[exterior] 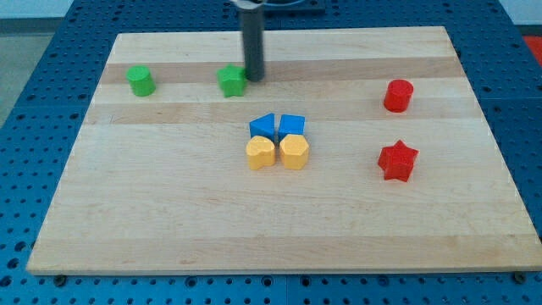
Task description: Place the green star to the bottom right side of the green circle
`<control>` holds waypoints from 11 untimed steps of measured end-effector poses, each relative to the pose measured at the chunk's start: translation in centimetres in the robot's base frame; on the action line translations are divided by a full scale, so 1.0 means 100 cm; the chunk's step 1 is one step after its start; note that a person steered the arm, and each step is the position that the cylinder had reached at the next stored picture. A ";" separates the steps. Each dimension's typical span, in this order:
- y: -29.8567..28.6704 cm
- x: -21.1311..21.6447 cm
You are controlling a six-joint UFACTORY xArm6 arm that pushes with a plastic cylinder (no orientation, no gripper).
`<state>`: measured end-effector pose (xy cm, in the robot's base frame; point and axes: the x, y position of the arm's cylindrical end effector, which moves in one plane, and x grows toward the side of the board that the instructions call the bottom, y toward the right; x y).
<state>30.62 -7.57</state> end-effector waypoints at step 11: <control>-0.148 0.048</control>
